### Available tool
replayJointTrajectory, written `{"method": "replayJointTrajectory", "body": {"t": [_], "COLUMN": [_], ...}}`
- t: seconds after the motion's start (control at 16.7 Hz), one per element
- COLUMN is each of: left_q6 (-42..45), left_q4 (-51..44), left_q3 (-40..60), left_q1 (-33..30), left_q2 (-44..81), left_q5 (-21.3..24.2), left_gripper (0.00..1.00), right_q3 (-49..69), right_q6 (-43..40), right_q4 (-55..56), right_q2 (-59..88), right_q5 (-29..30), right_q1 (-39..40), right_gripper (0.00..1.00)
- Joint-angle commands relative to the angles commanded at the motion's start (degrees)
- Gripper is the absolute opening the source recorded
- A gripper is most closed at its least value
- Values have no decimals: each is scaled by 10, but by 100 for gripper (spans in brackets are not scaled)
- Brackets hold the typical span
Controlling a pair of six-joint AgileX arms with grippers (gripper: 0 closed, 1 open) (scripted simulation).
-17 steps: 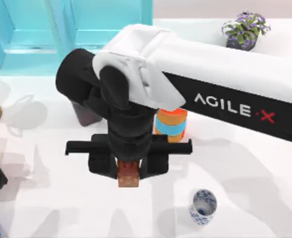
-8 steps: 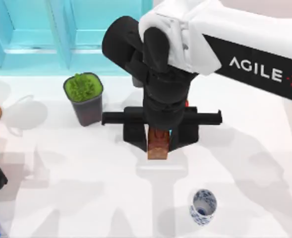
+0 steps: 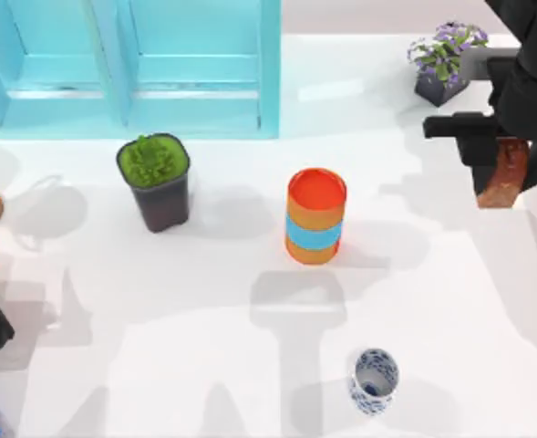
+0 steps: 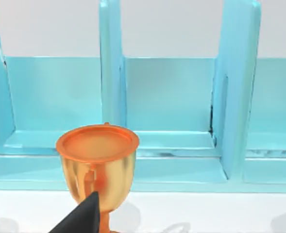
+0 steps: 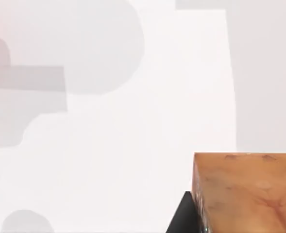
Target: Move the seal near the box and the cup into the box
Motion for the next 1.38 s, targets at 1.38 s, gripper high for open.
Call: {"method": "replayJointTrajectory", "body": {"t": [1.38], "left_q6": [0], "left_q4": [0], "left_q3": [0], "left_q1": [0], "left_q2": [0], "left_q5": [0], "left_gripper": [100], "right_q3": [-136], "right_q6": [-75], "right_q4": [133], "right_q2": [-7], "right_q5": [-2], "right_q1": [-74], "right_gripper": [0]}}
